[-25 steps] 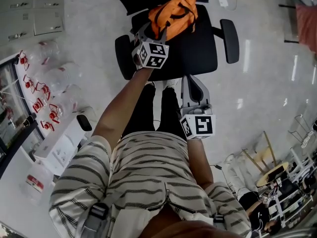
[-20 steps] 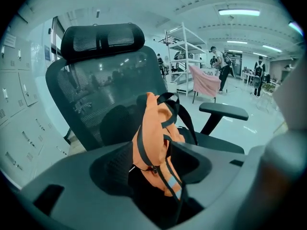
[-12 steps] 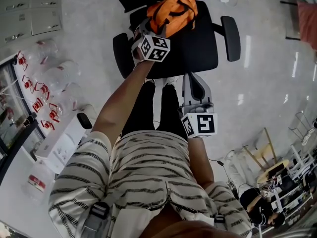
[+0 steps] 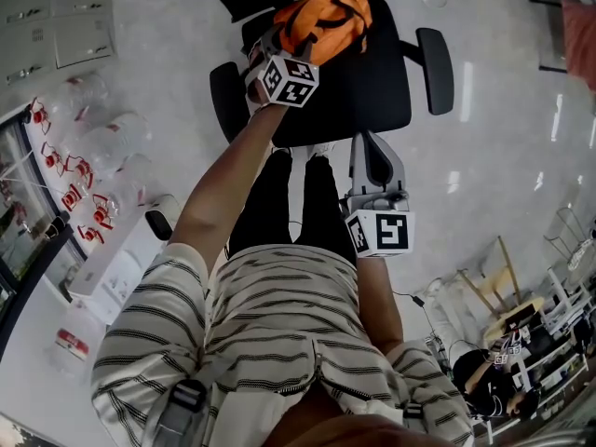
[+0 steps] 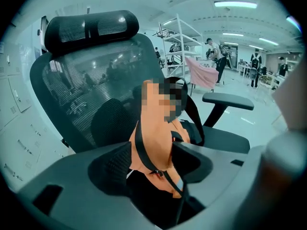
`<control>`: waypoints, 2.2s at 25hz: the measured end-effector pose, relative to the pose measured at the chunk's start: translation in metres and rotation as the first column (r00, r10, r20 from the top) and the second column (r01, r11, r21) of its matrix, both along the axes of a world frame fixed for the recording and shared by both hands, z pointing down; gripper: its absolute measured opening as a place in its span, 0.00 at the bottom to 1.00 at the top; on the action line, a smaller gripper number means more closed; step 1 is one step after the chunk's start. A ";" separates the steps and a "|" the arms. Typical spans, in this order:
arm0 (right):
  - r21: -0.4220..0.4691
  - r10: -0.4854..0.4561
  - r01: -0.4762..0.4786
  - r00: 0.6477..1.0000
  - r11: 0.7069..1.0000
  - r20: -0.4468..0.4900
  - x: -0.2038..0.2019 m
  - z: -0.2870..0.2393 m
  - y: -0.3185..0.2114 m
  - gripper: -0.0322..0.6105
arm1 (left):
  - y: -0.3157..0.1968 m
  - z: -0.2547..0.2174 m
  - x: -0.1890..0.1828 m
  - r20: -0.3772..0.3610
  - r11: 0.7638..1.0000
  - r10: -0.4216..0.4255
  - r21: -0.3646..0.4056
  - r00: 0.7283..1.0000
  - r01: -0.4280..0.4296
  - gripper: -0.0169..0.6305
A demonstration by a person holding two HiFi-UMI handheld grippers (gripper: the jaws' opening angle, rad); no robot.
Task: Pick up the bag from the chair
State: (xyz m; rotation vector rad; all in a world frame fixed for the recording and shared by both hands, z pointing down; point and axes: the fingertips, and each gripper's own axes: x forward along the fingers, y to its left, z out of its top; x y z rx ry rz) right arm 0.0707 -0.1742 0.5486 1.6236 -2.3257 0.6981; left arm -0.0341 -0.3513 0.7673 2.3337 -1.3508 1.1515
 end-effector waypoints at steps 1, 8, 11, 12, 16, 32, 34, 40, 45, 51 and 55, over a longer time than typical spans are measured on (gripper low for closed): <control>-0.004 0.002 -0.002 1.000 1.000 0.000 0.000 0.001 0.001 0.08 | -0.002 0.001 0.000 0.001 1.000 0.002 -0.001 1.000 -0.002 0.42; -0.019 0.001 -0.001 1.000 1.000 0.001 0.000 0.007 -0.001 0.08 | -0.014 0.007 0.001 -0.014 1.000 0.004 -0.010 1.000 -0.004 0.39; -0.022 0.002 -0.002 1.000 1.000 0.000 0.003 0.008 -0.002 0.08 | -0.016 0.008 0.002 -0.024 1.000 -0.007 -0.018 1.000 0.006 0.31; -0.024 0.002 -0.002 1.000 1.000 0.000 0.004 0.009 -0.003 0.08 | -0.016 0.009 0.002 -0.028 1.000 -0.013 -0.021 1.000 0.012 0.29; -0.027 0.000 0.001 1.000 1.000 0.003 0.003 0.010 -0.003 0.08 | -0.015 0.008 0.001 -0.040 0.999 -0.028 -0.020 0.999 0.027 0.23; -0.026 0.001 -0.001 1.000 1.000 0.010 0.007 0.008 -0.003 0.08 | -0.009 -0.001 0.005 -0.106 0.996 -0.075 -0.047 0.992 0.070 0.09; -0.023 0.001 -0.001 1.000 1.000 0.012 0.007 0.007 -0.002 0.08 | -0.008 -0.003 0.004 -0.117 0.995 -0.088 -0.050 0.989 0.083 0.09; -0.014 0.002 -0.002 1.000 1.000 0.018 0.010 0.003 0.001 0.08 | -0.006 -0.015 0.007 -0.140 0.994 -0.107 -0.040 0.984 0.103 0.08; -0.006 0.011 -0.011 1.000 1.000 0.026 0.011 0.000 0.006 0.08 | 0.000 -0.027 0.006 -0.164 0.991 -0.130 -0.035 0.978 0.126 0.08; 0.008 0.005 -0.005 1.000 1.000 0.022 0.010 -0.005 0.008 0.08 | -0.001 -0.042 0.005 -0.202 0.988 -0.155 -0.016 0.967 0.155 0.08; 0.012 0.007 -0.007 1.000 1.000 0.024 0.009 -0.007 0.010 0.08 | 0.001 -0.053 0.005 -0.223 0.986 -0.163 -0.003 0.961 0.166 0.08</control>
